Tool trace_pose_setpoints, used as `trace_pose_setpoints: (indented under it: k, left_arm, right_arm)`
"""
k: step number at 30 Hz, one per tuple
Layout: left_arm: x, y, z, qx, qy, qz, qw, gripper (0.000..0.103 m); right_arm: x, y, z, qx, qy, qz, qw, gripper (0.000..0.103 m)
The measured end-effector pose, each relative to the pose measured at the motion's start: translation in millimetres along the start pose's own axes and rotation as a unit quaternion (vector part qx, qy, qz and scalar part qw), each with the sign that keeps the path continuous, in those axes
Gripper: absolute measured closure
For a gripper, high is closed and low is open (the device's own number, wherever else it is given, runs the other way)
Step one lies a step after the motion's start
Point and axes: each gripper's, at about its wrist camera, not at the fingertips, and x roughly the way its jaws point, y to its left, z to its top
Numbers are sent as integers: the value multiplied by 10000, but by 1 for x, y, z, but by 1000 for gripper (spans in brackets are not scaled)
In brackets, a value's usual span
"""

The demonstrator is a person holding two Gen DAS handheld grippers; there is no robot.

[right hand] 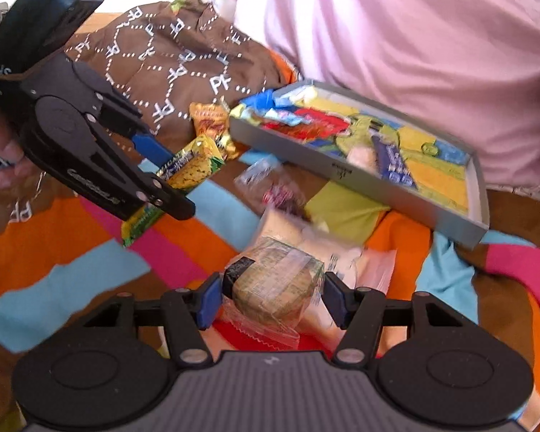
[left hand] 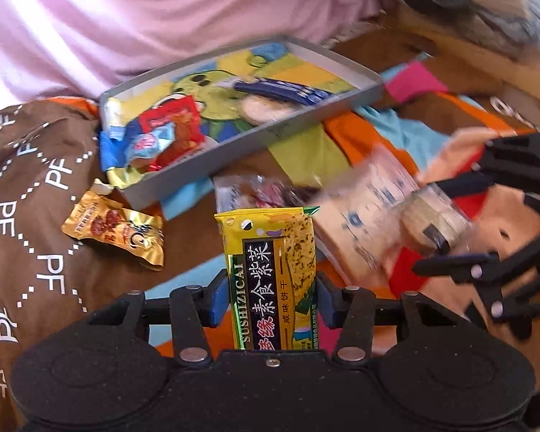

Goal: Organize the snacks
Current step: 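Carry the yellow biscuit pack into the tray with the left tool while the right tool drops the cake there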

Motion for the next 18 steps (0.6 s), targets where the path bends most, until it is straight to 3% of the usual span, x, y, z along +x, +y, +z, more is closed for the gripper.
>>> trace_pose_setpoints:
  k: [18]
  left_arm:
    - [10,27,48,-650,-610,580,9943,53]
  right_arm:
    - [26,-38,44,127,-576,-646,9962,39]
